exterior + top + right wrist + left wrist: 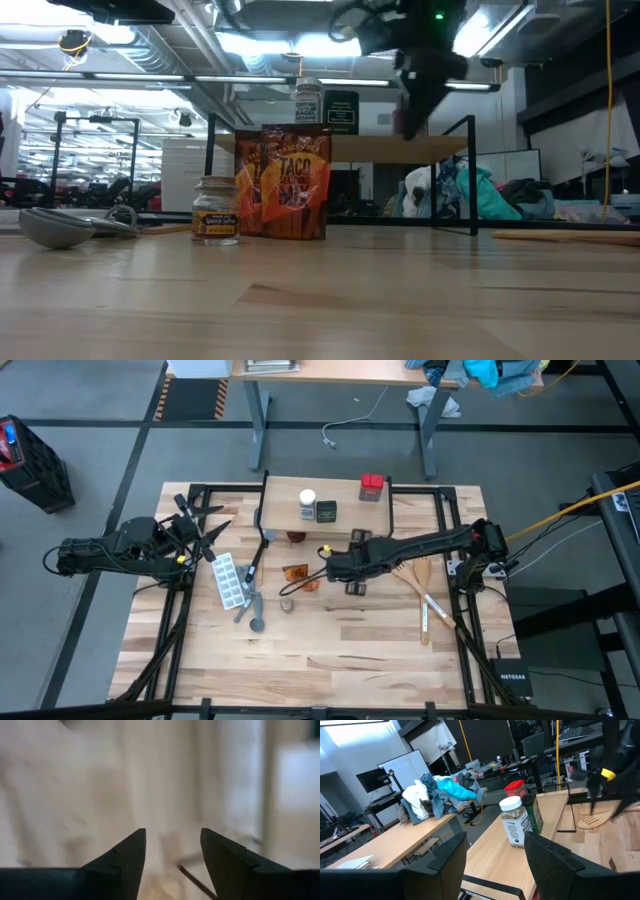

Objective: Shelf spices
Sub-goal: Remove the red seasoning can from the shelf

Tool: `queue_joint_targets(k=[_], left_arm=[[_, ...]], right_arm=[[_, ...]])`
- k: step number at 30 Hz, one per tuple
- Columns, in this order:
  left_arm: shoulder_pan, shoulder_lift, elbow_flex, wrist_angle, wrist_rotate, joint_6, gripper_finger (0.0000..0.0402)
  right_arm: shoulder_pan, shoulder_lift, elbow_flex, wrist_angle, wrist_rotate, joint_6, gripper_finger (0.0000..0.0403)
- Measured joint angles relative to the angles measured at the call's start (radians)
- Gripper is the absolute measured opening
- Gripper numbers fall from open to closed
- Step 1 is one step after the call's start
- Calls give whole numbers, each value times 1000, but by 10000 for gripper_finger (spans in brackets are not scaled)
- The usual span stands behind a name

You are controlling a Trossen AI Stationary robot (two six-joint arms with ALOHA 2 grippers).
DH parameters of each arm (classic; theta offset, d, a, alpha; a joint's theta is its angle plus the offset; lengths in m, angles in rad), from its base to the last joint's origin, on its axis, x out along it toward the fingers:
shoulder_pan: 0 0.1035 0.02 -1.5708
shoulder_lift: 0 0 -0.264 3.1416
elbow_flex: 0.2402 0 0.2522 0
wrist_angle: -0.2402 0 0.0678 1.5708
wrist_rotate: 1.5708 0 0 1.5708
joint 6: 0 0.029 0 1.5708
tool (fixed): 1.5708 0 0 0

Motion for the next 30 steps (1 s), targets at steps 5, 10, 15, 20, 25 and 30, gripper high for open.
queue_joint_targets(k=[5, 10, 15, 20, 25, 30], left_arm=[[0, 0, 0, 0, 0, 1, 191], [0, 0, 0, 0, 0, 1, 191], [0, 0, 0, 0, 0, 1, 191], [0, 0, 0, 0, 0, 1, 191], [0, 0, 0, 0, 0, 1, 191], [0, 0, 0, 0, 0, 1, 191]], right_arm=[[0, -48, 0, -208, 185, 123, 195], [0, -186, 0, -251, 301, 149, 195], [0, -377, 0, -241, 369, 142, 195], [0, -533, 0, -136, 374, 78, 195], [0, -609, 0, 6, 346, -91, 195], [0, -636, -4, 89, 279, -185, 195]])
